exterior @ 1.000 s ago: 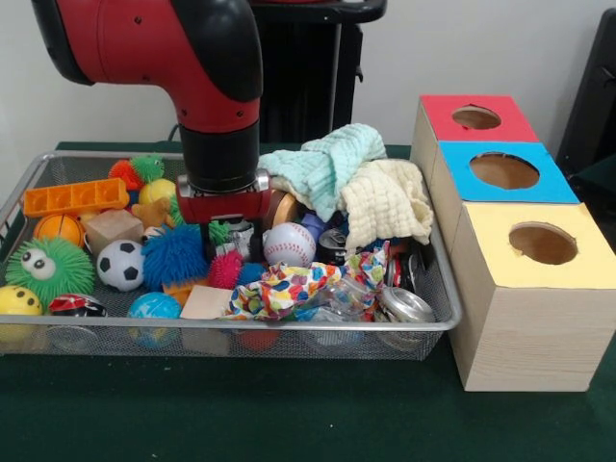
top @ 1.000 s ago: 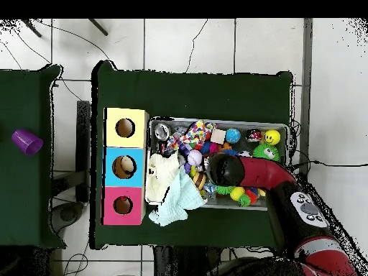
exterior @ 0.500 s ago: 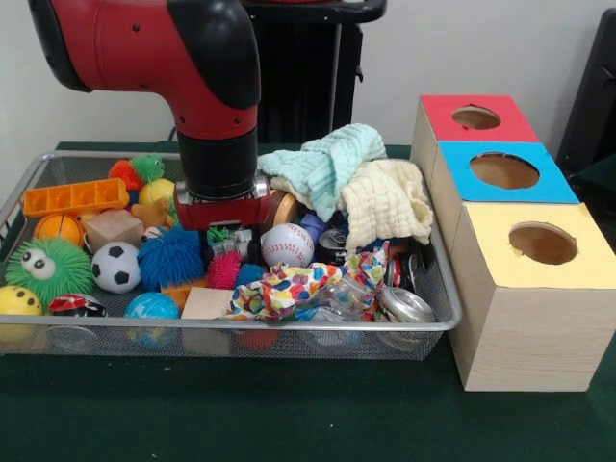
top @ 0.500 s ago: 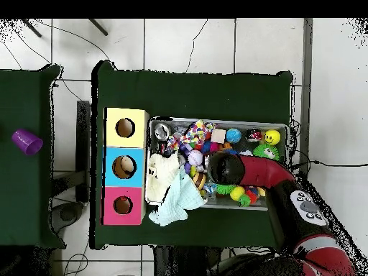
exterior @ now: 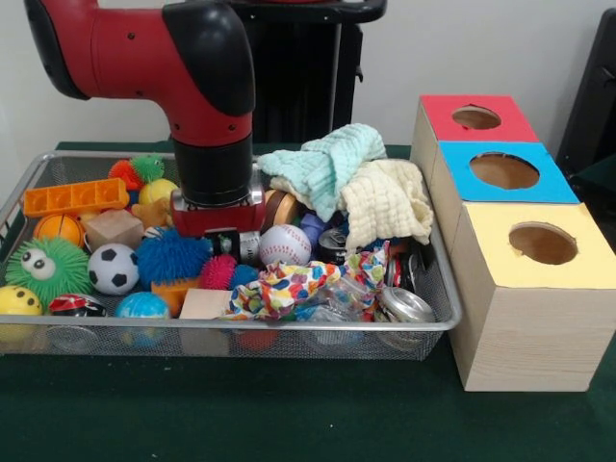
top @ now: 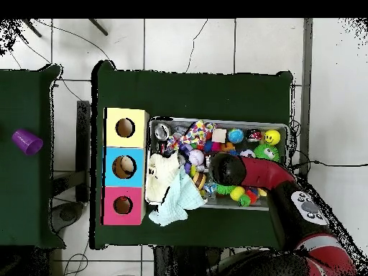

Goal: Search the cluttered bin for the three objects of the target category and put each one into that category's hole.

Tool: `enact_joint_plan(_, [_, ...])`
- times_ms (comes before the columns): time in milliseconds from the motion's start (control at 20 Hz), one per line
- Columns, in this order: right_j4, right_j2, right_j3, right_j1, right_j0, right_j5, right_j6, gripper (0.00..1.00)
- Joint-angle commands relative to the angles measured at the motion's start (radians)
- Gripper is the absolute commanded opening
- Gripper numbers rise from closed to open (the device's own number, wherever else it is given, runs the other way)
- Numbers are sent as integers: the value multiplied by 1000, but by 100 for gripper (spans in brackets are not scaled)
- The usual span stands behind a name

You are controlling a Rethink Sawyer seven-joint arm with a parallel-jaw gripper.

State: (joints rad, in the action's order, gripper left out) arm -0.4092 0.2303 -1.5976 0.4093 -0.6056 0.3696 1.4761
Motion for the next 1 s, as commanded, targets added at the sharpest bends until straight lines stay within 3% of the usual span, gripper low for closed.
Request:
enact_joint_plan(50, [-27,29,-47,-15,-8,-91,105,0])
enact_joint_plan(350, [21,21,-141,57,-2,-81,162,0])
enact_joint_plan(700, [98,37,-295,268,-24,0,185,0])
enact_joint_plan(1000, [150,47,-345,329,-44,23,158,0])
